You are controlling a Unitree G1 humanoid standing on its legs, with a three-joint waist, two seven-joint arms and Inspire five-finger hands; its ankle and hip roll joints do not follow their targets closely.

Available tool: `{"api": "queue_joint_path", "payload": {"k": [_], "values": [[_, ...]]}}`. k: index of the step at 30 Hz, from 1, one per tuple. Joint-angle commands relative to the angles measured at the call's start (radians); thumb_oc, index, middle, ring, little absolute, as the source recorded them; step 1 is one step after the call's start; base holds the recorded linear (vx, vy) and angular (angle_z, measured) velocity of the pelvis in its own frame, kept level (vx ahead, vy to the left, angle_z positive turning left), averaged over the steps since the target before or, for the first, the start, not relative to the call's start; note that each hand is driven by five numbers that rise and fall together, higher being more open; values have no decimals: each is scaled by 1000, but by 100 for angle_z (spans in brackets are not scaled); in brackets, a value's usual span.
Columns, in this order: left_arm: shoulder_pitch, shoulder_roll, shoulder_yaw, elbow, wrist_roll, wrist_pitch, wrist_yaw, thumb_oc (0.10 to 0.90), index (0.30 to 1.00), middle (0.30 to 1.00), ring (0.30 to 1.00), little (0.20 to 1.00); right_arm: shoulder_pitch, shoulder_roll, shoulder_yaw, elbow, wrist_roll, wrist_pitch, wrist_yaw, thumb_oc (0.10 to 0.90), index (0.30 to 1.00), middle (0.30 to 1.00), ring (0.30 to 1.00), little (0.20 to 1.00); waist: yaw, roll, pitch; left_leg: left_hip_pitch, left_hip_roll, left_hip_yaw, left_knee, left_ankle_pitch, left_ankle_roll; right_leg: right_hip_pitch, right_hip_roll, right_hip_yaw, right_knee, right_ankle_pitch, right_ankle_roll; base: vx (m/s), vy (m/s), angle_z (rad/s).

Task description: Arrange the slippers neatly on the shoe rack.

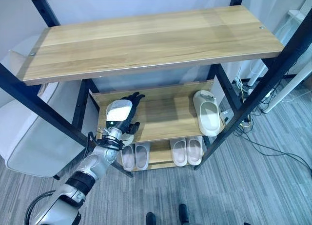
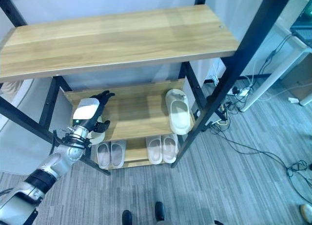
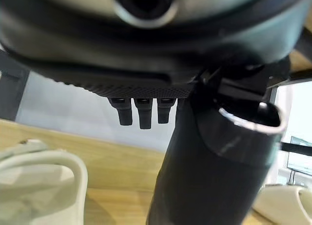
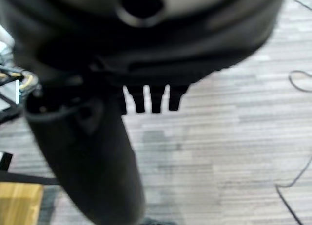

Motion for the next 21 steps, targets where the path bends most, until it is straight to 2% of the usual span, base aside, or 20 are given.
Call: {"api": "queue_joint_path", "payload": {"k": [1,13,14,15,21], "values": [[-224,32,58,21,25,7,105,800,900,900,900,900,-4,-68,-23,27,13,-18,-22,800,900,900,900,900,0,-12,-2,-34,-4,-30,2,-39,-52,15,-38,23,7,-67,99,25,26,-15],[-181,34,152,-66,-48,-5,124,800,900,900,900,900,-7,-57,-22,17,12,-10,-21,800,900,900,900,900,14,-25,2,-8,-11,-33,2,-50,-46,41,-36,19,10,-78,95,34,8,0],[-131,17,164,-99,-54,-12,120,800,900,900,900,900,-30,-36,33,-11,-10,-21,-22,800,900,900,900,900,35,-28,-4,-1,-12,-44,2,-51,-46,52,-35,13,9,-85,93,54,-7,3],[-130,17,165,-99,-54,-11,120,800,900,900,900,900,-29,-36,33,-12,-10,-21,-23,800,900,900,900,900,35,-28,-5,0,-12,-44,2,-51,-46,53,-36,13,9,-85,93,77,-5,3],[-192,6,149,-38,-68,22,140,800,900,900,900,900,2,-9,41,-49,-55,-18,-53,800,900,900,900,900,28,-27,-16,4,-14,-47,2,-54,-45,59,-38,5,6,-86,99,28,8,2]]}}
